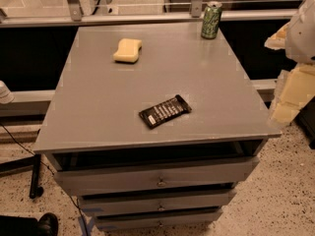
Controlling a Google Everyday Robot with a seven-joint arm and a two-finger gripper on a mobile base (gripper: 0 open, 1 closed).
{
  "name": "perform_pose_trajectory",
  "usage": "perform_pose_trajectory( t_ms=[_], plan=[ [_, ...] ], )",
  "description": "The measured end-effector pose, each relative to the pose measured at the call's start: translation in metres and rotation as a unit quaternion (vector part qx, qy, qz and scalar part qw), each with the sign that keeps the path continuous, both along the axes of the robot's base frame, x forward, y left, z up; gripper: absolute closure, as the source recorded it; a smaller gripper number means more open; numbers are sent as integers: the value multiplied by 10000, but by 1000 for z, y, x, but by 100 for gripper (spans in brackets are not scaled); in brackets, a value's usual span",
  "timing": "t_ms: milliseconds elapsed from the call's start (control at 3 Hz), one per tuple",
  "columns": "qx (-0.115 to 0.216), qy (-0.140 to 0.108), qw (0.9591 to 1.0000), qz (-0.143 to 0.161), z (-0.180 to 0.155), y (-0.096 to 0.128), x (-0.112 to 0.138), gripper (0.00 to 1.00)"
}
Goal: Move sponge near green can
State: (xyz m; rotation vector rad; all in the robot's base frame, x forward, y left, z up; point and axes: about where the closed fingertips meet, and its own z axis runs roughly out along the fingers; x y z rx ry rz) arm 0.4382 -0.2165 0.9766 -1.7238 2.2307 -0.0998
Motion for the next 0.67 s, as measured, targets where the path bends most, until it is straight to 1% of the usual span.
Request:
perform_pose_trajectory(
  t_ms=[333,667],
  plan=[
    [0,-1,10000,0,0,0,0,0],
    [413,-71,9991,19,-9,16,14,0]
  ],
)
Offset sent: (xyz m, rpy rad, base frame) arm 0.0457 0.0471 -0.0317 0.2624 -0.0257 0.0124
